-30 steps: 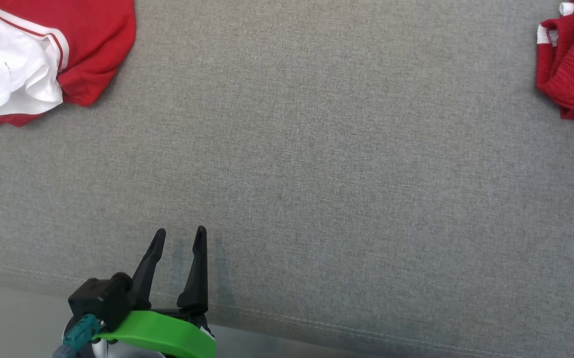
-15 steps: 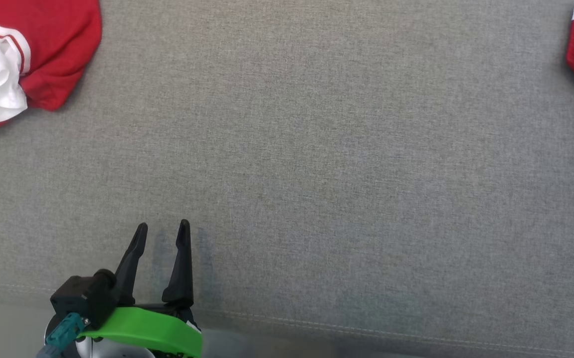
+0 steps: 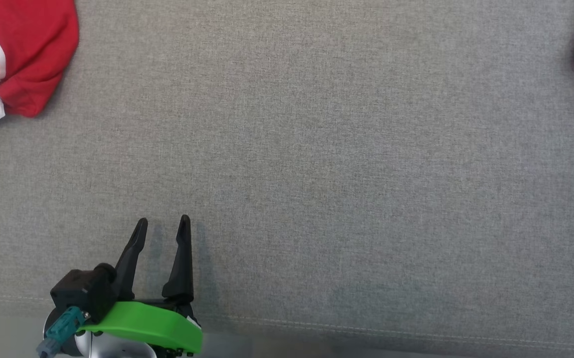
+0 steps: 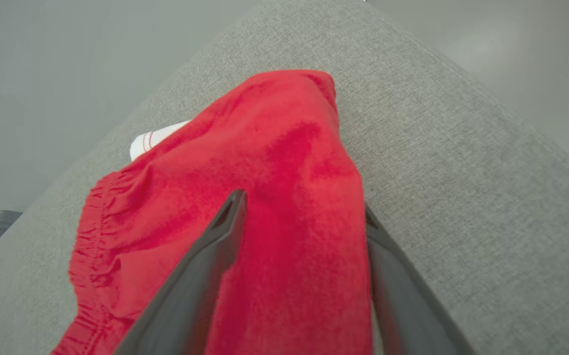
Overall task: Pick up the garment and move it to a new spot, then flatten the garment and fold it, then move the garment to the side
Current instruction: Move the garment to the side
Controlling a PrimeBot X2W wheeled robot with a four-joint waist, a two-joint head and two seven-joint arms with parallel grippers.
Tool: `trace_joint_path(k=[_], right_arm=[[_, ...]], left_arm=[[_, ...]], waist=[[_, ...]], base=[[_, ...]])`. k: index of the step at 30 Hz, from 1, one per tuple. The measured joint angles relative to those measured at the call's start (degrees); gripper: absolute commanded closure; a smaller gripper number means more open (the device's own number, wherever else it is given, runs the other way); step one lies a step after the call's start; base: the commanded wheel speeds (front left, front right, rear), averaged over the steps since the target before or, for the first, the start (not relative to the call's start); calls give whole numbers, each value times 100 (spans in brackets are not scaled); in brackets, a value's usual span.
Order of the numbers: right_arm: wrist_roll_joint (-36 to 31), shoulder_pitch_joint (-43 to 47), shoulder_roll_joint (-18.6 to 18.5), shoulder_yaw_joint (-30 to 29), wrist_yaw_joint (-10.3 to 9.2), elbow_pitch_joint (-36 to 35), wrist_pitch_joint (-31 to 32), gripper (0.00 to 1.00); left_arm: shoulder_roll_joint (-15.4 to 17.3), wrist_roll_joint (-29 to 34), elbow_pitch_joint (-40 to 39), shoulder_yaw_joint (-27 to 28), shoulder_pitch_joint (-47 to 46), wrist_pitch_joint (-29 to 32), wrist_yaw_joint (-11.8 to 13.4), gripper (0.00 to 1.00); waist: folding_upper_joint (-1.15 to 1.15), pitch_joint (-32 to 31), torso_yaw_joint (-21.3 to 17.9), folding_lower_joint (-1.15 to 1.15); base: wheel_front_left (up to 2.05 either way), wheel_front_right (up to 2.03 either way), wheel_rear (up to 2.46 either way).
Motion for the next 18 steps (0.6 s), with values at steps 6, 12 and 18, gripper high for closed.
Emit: trace_joint_path(k=[6, 12, 18], right_arm=[[-137, 79, 19, 151, -1, 183, -15, 0], [-260, 412, 69, 230, -2, 432, -66, 0], [-260, 621, 231, 218, -4, 619, -174, 0]], left_arm=[[-3, -1, 68, 57, -2, -2, 0, 0], [-9, -19, 151, 64, -4, -34, 0, 0], [-15, -59, 222, 82, -5, -52, 0, 0]], waist=[[0, -114, -29, 0], [0, -294, -79, 0], [0, -506, -142, 0]], base=[[0, 0, 0], [0, 0, 0], [0, 0, 0]])
